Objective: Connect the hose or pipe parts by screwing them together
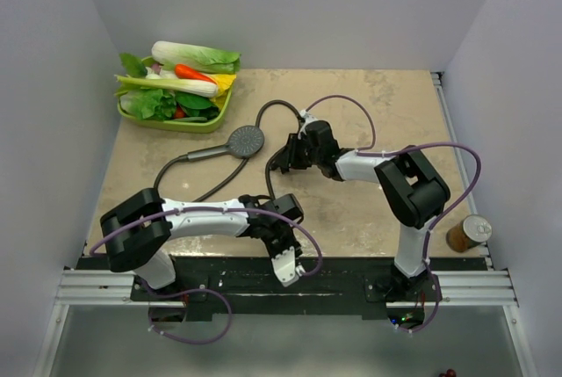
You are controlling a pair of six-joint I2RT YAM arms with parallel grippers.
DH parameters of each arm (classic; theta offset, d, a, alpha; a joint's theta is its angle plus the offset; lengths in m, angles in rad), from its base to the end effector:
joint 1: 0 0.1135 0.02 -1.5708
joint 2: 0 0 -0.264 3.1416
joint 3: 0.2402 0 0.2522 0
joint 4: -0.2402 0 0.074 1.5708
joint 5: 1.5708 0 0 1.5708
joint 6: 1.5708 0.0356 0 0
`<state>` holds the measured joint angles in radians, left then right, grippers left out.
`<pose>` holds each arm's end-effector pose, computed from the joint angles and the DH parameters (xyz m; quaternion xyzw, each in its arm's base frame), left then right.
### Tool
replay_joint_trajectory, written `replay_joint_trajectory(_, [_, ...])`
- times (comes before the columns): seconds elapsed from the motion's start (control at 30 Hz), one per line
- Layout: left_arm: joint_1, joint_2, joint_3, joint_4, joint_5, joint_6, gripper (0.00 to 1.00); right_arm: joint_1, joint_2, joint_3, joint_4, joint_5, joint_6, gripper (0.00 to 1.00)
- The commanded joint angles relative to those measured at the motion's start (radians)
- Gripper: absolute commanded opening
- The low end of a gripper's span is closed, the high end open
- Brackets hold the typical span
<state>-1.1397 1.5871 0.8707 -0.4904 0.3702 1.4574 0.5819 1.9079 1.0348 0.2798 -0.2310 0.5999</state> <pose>0.1081 -0.2658 0.1617 0.9400 0.2278 -0.1506 0.2043 0.3303 0.2271 0.1527 -0.0462 0.8775 0.3443 0.3306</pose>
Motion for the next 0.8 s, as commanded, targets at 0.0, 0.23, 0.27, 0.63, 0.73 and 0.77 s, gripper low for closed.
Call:
replay_joint_trajectory(0.0, [-0.022, 0.008, 0.054, -0.011, 0.049, -0.022, 0.32, 0.015, 0.028, 0.001, -0.005, -0.021, 0.008, 0.00])
replay_joint_trajectory(0.23, [-0.048, 0.002, 0.048, -0.036, 0.053, -0.031, 0.30, 0.018, 0.020, -0.002, -0.004, -0.018, 0.014, 0.00])
replay_joint_trajectory(0.27, [-0.051, 0.001, 0.047, -0.042, 0.055, -0.035, 0.30, 0.018, 0.020, -0.004, -0.001, -0.018, 0.014, 0.00])
replay_joint_trajectory(0.63, [-0.120, 0.016, 0.053, -0.036, 0.056, -0.086, 0.45, 0.016, 0.023, -0.012, 0.007, -0.014, 0.021, 0.00])
replay_joint_trajectory(0.73, [-0.121, 0.020, 0.053, -0.033, 0.055, -0.091, 0.48, 0.016, 0.023, -0.013, 0.012, -0.014, 0.023, 0.00])
replay_joint_trajectory(0.77, [-0.123, 0.020, 0.050, -0.031, 0.052, -0.091, 0.48, 0.016, 0.023, -0.013, 0.012, -0.014, 0.023, 0.00])
